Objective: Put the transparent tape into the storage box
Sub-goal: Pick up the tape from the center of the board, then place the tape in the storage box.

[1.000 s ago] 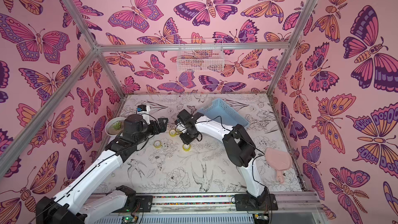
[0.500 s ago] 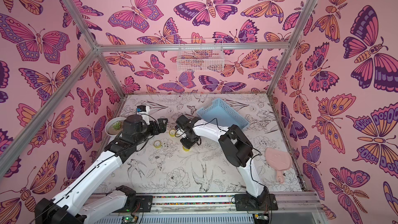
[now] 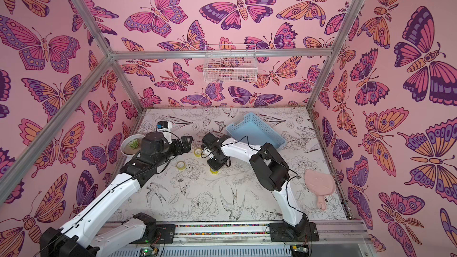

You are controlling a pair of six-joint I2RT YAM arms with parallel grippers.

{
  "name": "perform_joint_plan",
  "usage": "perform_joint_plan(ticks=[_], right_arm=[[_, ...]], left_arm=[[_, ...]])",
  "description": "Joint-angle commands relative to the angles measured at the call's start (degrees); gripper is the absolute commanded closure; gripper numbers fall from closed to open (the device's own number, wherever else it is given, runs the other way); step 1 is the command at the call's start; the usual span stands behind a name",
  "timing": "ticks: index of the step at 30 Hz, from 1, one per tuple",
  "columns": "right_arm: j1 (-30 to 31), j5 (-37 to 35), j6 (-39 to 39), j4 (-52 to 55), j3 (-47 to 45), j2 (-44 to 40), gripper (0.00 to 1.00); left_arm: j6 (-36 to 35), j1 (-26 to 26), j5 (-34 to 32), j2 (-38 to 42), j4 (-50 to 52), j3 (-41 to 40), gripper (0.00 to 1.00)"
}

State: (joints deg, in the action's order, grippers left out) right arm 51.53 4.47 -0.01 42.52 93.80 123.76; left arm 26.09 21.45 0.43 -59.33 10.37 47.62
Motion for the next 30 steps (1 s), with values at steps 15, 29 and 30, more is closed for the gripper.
perform_joint_plan(ticks=[15, 29, 30], right_arm=[[-2.4, -1.3, 0.8, 7.3, 7.2, -2.9, 1.0], [-10.9, -4.8, 2.2, 22.1, 26.9, -4.5, 1.0], [-11.8, -5.2, 2.4, 22.4, 27.6, -4.4, 1.0]], left_arm=[[-3.1, 0.3, -2.5, 2.0, 1.1, -0.3, 0.0], [-4.5, 0.3, -1.4, -2.2, 1.1, 2.5, 0.0], [-4.6, 0.3, -1.2, -2.6, 1.1, 2.8, 0.0]])
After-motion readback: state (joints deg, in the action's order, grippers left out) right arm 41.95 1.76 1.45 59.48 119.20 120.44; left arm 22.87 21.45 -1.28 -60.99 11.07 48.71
